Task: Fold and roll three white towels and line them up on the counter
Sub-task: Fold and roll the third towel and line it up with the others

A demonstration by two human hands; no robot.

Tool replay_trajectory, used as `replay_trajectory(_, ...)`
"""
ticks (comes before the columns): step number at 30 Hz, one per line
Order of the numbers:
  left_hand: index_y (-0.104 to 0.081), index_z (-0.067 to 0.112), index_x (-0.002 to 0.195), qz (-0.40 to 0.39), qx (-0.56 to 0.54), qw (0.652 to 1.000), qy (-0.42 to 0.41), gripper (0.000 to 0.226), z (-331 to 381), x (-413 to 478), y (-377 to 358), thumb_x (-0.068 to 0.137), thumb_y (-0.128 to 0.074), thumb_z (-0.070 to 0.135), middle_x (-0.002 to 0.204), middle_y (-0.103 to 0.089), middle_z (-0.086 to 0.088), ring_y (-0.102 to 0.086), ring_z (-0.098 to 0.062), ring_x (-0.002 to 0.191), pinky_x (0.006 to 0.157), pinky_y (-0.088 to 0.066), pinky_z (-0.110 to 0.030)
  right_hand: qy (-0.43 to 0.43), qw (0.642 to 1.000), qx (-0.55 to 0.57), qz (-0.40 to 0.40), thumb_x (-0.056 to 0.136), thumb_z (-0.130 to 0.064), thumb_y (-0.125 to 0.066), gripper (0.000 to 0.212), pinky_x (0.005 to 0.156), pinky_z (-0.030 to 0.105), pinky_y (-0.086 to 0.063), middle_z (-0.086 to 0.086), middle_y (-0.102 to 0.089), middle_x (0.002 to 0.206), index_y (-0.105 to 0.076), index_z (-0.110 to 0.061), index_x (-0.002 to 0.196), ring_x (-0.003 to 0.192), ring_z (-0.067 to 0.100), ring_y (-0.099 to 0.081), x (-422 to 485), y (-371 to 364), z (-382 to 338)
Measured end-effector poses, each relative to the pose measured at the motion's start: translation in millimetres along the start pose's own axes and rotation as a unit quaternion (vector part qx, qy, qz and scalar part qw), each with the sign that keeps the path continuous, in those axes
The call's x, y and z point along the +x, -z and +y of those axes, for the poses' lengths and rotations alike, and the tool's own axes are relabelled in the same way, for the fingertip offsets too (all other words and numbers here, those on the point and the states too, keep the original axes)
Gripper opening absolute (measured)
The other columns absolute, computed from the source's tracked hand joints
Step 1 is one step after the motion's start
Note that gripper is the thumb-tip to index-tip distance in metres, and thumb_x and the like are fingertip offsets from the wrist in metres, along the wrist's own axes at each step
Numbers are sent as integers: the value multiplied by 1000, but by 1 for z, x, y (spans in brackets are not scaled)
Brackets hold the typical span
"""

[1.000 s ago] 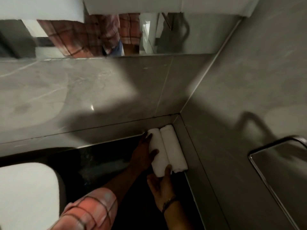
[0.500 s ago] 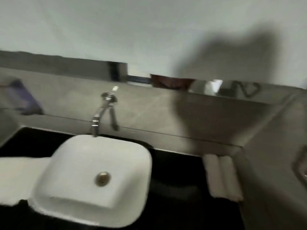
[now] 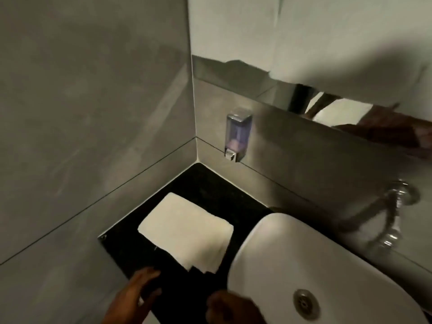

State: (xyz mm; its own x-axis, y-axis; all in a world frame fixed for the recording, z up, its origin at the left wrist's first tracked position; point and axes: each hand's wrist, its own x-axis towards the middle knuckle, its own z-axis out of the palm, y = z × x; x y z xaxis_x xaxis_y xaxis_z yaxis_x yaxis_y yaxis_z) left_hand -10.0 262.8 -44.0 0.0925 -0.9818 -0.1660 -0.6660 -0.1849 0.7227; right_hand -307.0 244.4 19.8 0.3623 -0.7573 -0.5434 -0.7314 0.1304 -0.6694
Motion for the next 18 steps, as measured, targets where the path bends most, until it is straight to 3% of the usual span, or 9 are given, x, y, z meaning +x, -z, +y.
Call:
replay_trajectory(3,-61,25,137,-16,47,998,-43,87,6,98,15,83,-34,88,147,-56,-2,-53,-22,139,113,-47,-43,25,995,17,96,98,-51,-54,22,101,15,-45,-38,-59,111,-59,-55,120,113,-7,-58,84,51,-35)
replay_trajectory(5,-53,30,146,-58,129,988,-64,73,13,166,28,92,-30,75,155,-48,2,-47,-19,143,115,-44,-42,-2,992,-45,122,103,-44,-51,43,116,26,-36,-19,-51,141,-48,-35,144,135,12,-47,144,63,-54)
replay_trajectory(7,-36,32,156,-92,221,964,-115,60,11,224,35,101,-34,55,165,-34,3,-35,-21,151,120,-36,-42,-73,977,-148,136,102,-44,-48,64,126,36,-22,1,-30,164,-27,-23,159,151,23,-27,186,57,-51)
replay_trajectory(9,-19,29,162,-154,292,935,-127,64,6,270,43,104,-42,35,172,-16,1,-16,-25,158,127,-24,-44,-123,962,-202,137,101,-44,-48,77,129,45,-9,2,-9,171,-9,-20,164,158,27,-7,211,55,-49)
replay_trajectory(11,-8,25,164,-201,301,924,-127,74,5,299,45,101,-48,21,173,-2,-2,-1,-28,160,131,-12,-44,-150,951,-217,160,100,-40,-49,80,127,52,0,2,-5,172,-6,-20,164,159,27,0,225,53,-46)
replay_trajectory(13,-3,23,164,-228,303,917,-122,80,6,316,48,100,-50,16,173,2,-3,2,-29,160,131,-6,-42,-173,937,-243,182,98,-36,-52,79,124,59,8,2,-14,170,-11,-22,163,159,27,-5,233,54,-49)
replay_trajectory(15,-7,23,164,-237,283,923,-107,75,13,324,53,102,-48,16,173,-5,-3,-6,-26,160,131,-7,-38,-199,930,-250,184,95,-36,-56,79,121,63,12,2,-28,166,-16,-25,162,155,26,-18,239,59,-54)
replay_trajectory(18,-38,20,156,-239,216,944,-72,51,30,321,63,106,-44,17,163,-36,-7,-37,-27,148,124,-26,-34,-197,930,-262,168,95,-41,-56,66,122,65,0,-4,-42,157,-33,-32,156,147,24,-31,239,60,-61)
